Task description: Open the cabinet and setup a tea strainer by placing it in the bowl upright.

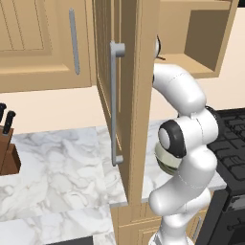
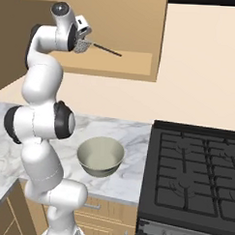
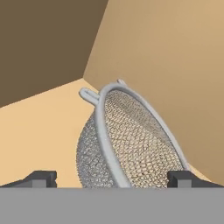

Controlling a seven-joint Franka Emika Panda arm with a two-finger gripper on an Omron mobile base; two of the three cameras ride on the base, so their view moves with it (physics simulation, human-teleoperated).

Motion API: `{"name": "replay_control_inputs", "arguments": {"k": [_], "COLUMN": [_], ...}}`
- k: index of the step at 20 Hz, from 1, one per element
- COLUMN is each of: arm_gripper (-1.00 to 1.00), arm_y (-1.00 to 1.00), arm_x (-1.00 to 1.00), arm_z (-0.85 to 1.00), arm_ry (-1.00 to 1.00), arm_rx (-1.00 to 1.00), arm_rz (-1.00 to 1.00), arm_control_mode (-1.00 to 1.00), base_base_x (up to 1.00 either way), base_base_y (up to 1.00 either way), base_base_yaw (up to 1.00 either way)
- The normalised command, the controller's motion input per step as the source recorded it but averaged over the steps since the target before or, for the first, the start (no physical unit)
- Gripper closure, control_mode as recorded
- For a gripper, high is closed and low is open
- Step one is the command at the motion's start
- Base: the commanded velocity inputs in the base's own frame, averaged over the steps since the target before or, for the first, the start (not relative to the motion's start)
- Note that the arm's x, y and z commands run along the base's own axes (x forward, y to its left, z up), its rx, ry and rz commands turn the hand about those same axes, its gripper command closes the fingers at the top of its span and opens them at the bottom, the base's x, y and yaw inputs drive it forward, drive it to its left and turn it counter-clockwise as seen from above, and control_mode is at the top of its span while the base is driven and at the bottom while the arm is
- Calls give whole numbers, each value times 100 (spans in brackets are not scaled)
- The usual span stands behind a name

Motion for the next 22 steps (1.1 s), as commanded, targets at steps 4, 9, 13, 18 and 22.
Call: {"name": "replay_control_inputs", "arguments": {"k": [4, 9, 13, 18, 22], "arm_gripper": [-100, -100, -100, -100, 100], "arm_y": [20, 11, 0, 13, 21], "arm_x": [11, 25, 26, 4, 0], "arm_z": [-14, -10, -2, -15, -18], "arm_ry": [5, 3, 1, 6, 8], "arm_rx": [0, 0, 0, 0, 1], "arm_rz": [0, 1, 4, 4, 4], "arm_control_mode": [-100, -100, -100, -100, -100], "base_base_x": [0, 0, 0, 0, 0], "base_base_y": [0, 0, 0, 0, 0], "base_base_yaw": [0, 0, 0, 0, 0]}}
